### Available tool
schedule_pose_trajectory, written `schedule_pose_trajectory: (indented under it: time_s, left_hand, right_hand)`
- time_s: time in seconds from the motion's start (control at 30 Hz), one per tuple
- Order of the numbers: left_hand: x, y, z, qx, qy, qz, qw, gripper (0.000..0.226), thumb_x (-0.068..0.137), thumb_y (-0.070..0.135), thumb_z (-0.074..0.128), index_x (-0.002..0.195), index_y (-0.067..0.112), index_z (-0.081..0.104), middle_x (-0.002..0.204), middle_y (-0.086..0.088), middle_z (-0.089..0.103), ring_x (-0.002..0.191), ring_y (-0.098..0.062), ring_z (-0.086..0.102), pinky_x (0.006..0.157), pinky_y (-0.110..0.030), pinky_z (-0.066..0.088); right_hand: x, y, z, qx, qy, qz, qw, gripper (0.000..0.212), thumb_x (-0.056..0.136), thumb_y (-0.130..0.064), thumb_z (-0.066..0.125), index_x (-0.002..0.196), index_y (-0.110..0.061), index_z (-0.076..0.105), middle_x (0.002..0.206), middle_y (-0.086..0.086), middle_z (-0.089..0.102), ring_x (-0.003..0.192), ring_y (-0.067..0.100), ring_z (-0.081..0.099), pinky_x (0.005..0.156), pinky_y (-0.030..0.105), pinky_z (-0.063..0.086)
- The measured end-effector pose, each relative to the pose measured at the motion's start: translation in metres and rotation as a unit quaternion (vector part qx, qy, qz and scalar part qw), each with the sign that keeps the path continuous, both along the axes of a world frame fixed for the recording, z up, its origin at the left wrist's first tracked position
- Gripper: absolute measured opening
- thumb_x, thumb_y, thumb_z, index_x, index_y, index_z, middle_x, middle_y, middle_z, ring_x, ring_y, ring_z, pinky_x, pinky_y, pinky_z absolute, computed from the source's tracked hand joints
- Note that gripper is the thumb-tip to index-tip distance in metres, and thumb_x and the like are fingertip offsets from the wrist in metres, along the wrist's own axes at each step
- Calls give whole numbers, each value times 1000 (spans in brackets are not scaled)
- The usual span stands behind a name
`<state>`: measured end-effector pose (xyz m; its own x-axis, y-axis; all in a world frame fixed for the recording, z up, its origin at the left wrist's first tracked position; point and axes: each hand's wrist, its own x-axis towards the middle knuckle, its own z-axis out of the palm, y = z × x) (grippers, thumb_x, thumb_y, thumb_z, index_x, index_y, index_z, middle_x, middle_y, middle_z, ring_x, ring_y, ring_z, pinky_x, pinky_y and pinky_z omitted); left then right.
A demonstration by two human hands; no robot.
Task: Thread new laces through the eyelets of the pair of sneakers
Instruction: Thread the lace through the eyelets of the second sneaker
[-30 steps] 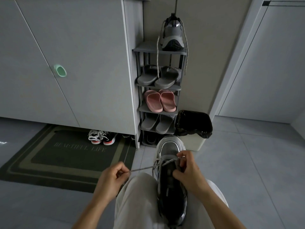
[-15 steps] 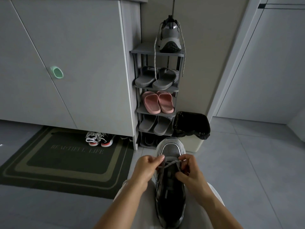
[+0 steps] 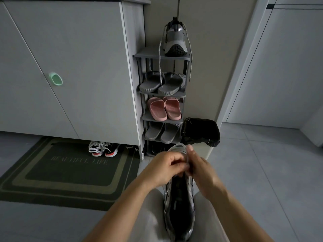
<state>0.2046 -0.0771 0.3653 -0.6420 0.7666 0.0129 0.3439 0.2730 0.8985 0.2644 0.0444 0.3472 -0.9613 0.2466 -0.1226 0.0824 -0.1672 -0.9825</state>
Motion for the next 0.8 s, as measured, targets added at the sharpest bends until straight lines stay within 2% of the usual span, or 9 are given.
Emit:
schedule_pose_trajectory:
  time_s: [0.1, 0.23, 0.3, 0.37, 0.43, 0.57, 0.67, 0.73, 0.8]
  left_hand:
    - [-5, -14, -4, -64, -4, -15, 998, 14, 87, 23, 60, 80, 12, 66, 69, 4, 63, 60, -2, 56, 64, -18, 45]
    - [-14, -49, -26, -43, -79, 121, 989, 17, 91, 17, 53, 81, 15, 67, 58, 10, 59, 44, 1, 44, 46, -13, 33]
    - [-18, -71, -42, -13, -197, 198, 960, 17, 90, 14, 53, 86, 10, 69, 59, 8, 59, 50, -2, 46, 45, -15, 34]
    - [-17, -86, -57, 11, -313, 239, 919, 19, 87, 9, 57, 79, 12, 74, 64, 3, 61, 55, -7, 48, 45, -15, 37]
    - [-15, -88, -65, -13, -322, 248, 914, 22, 86, 8, 58, 73, 15, 74, 77, -3, 65, 60, -10, 52, 49, -18, 40]
    - [-15, -57, -30, 11, -187, 262, 947, 22, 90, 30, 49, 81, 20, 67, 82, 2, 69, 78, -12, 60, 70, -20, 43]
    - [-17, -30, 2, 9, -236, 169, 957, 43, 87, 49, 43, 77, 17, 71, 72, 0, 71, 72, -14, 65, 69, -24, 47]
    - [-23, -22, 13, 45, -315, 115, 941, 37, 90, 37, 46, 86, 7, 68, 70, -5, 70, 64, -14, 64, 62, -24, 50]
    - [-35, -20, 22, 132, -368, 136, 910, 24, 92, 17, 47, 90, 0, 65, 65, -7, 67, 55, -13, 62, 54, -23, 53]
  right_hand:
    - [-11, 8, 7, -110, 8, -7, 994, 26, 85, -17, 54, 64, -7, 66, 49, 4, 49, 45, 13, 44, 44, 19, 40]
    - [-18, 20, 5, -202, -12, -45, 978, 23, 88, -9, 50, 70, -5, 63, 58, 2, 54, 45, 6, 39, 40, 15, 29]
    - [-19, 28, 7, -240, -4, -80, 967, 27, 90, -9, 47, 68, -6, 64, 65, 4, 57, 43, 5, 40, 37, 14, 29]
    - [-19, 35, 8, -236, 4, -124, 964, 32, 93, -11, 45, 69, -8, 65, 62, 4, 59, 40, 5, 41, 36, 14, 31]
    - [-16, 34, 11, -182, 9, -138, 974, 27, 95, -12, 43, 77, -8, 62, 54, 1, 58, 38, 5, 41, 35, 14, 32]
    - [-10, -3, 7, 71, 1, -14, 997, 21, 93, -9, 48, 77, -13, 60, 50, -5, 54, 39, 2, 45, 39, 12, 35]
    - [-5, -34, -1, 262, 22, 106, 959, 20, 92, -11, 51, 75, -20, 56, 55, -6, 59, 47, 5, 55, 51, 16, 44]
    - [-2, -46, -7, 333, 43, 131, 933, 14, 90, -13, 53, 78, -16, 59, 62, -4, 62, 52, 9, 58, 57, 17, 48]
    - [2, -50, -13, 362, 38, 140, 921, 13, 89, -16, 54, 82, -8, 63, 68, 3, 66, 53, 6, 56, 60, 14, 45]
